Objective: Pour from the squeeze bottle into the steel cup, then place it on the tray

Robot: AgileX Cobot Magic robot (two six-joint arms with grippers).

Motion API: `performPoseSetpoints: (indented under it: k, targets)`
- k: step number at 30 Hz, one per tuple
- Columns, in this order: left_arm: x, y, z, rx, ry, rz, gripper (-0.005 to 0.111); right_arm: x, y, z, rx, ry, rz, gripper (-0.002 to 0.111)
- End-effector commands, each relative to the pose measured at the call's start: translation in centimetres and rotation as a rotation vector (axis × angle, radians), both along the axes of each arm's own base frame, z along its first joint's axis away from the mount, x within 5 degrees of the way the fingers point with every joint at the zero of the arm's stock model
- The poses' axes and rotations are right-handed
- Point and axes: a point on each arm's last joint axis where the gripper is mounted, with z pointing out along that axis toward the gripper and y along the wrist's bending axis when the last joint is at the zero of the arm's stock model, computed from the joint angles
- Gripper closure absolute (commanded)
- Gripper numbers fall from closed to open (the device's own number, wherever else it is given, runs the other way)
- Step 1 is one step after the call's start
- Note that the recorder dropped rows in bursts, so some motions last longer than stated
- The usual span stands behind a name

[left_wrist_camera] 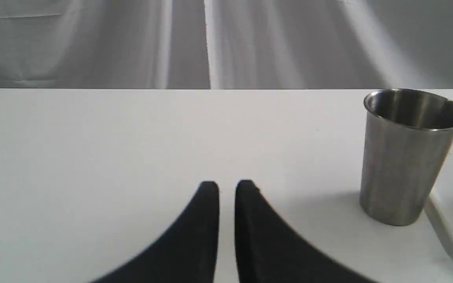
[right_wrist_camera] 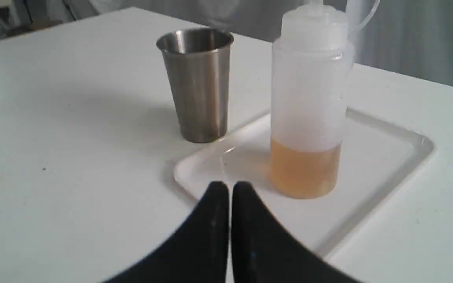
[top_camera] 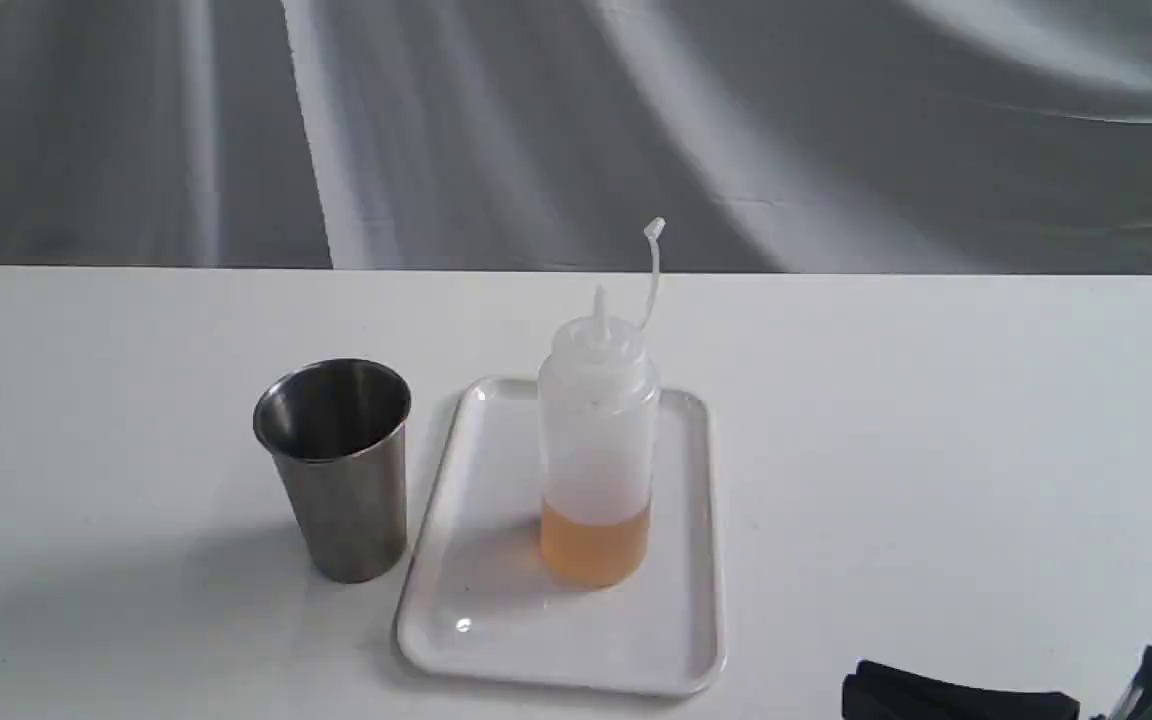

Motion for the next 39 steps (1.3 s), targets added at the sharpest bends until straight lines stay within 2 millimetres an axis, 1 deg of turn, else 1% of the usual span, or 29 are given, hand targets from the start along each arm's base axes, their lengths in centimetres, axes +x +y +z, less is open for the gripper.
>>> performPoseSetpoints:
  k: [1,5,8,14,22,29,39]
  targets:
    - [0.0,0.0,-0.1,0.000,-0.005,-0.002,0.098,-0.5,-0.2,0.6,0.034,-0.016,0.000,0.108]
    - [0.0,0.0,-0.1,0.000,-0.005,-0.002,0.098,-1.0,-0.4,1.3,0.056,-0.037,-0.001,0.108]
    - [0.0,0.0,-0.1,0.000,-0.005,-0.002,0.098,-1.4,-0.7,1.9,0.130,-0.027,-0.017,0.108]
    - [0.0,0.0,-0.1,-0.002,-0.005,-0.001,0.098,-2.2,-0.8,3.1,0.145,-0.122,0.018,0.108]
    - [0.0,0.0,-0.1,-0.002,-0.005,-0.001,0.098,-2.8,-1.1,4.1,0.179,-0.194,0.019,0.108]
    - [0.0,0.0,-0.1,-0.001,-0.005,-0.002,0.098,-3.2,-1.3,4.7,0.218,-0.220,0.013,0.108]
    - [0.0,0.0,-0.1,-0.004,-0.005,-0.001,0.098,-4.4,-1.9,6.1,0.279,-0.340,0.016,0.108]
